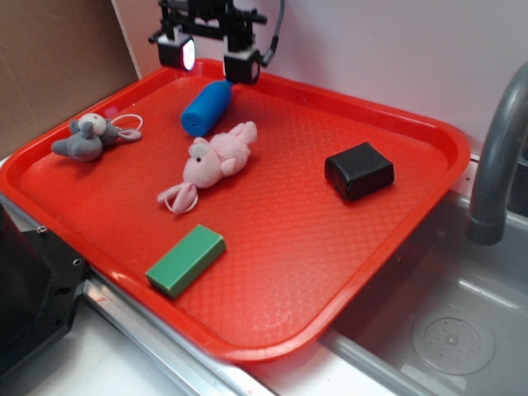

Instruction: Grab the blue bottle.

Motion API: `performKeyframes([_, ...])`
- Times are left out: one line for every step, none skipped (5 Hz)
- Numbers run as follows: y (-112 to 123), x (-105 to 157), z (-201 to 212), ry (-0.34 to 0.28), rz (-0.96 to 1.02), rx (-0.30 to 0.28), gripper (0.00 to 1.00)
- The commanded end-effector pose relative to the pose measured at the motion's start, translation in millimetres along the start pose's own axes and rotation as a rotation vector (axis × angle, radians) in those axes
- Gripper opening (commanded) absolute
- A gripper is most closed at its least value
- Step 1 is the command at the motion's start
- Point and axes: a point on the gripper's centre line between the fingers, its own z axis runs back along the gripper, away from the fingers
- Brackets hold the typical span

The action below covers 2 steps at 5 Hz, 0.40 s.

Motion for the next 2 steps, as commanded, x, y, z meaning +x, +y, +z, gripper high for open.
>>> performKeyframes([18.6, 5.2, -34.9, 0.025, 0.019, -0.007, 1.00])
performKeyframes([19.3, 3.9, -38.1, 0.034, 0.018, 0.000, 0.00])
